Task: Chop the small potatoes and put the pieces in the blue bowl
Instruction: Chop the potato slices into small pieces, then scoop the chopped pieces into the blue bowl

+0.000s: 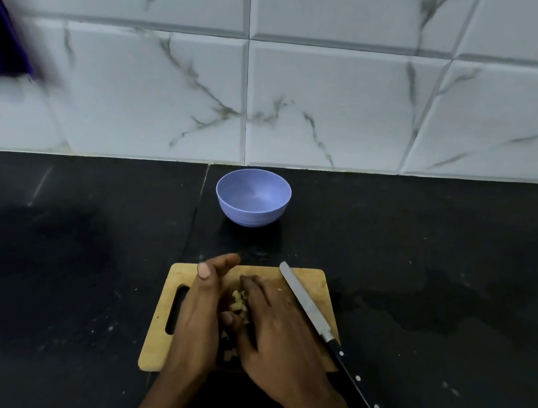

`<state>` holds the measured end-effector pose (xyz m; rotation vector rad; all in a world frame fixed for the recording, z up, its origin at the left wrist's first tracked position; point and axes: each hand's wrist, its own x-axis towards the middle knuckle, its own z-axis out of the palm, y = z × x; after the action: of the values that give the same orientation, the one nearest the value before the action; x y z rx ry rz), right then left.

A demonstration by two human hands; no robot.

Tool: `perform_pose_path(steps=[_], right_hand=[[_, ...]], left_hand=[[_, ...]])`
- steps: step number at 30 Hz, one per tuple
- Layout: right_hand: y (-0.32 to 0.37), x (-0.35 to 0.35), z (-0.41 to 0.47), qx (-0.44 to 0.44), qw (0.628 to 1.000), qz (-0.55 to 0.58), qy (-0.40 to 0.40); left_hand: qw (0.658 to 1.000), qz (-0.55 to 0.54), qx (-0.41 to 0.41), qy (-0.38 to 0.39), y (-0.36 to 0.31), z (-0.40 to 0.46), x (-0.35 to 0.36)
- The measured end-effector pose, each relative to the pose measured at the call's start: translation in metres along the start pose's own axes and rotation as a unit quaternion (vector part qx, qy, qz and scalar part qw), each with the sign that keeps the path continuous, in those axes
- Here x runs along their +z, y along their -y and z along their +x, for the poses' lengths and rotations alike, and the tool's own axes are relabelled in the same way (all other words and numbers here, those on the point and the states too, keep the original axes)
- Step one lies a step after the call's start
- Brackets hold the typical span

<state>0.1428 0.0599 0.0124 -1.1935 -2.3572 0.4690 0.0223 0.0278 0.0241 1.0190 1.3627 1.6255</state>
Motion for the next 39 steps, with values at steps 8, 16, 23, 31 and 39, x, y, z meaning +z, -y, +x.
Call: perform_pose_path(steps=[8,16,23,31,39], right_hand=[[0.001,-0.002,-0.001,0.002,1.0,0.017,0.007],[-0.002,-0.007,0.002,0.026,0.998,0.06,0.017],[0.004,-0.012,0.001,0.022,0.997,0.002,0.08],[0.001,-0.014,0.007,0.01,0.994,-0.008,0.106],[0.003,-0.022,0.014,0.046,0.993,0.056,0.09]], left_hand=[[0.967,0.238,0.081,0.036,0.004,0.008,-0.032],[0.95,0.281,0.136,0.017,0.014,0.003,-0.028],[0.956,0.274,0.08,0.06,0.023,0.002,-0.031],[0.943,0.301,0.099,0.104,0.014,-0.004,-0.034],[0.932,0.321,0.083,0.146,0.006,-0.004,-0.034]])
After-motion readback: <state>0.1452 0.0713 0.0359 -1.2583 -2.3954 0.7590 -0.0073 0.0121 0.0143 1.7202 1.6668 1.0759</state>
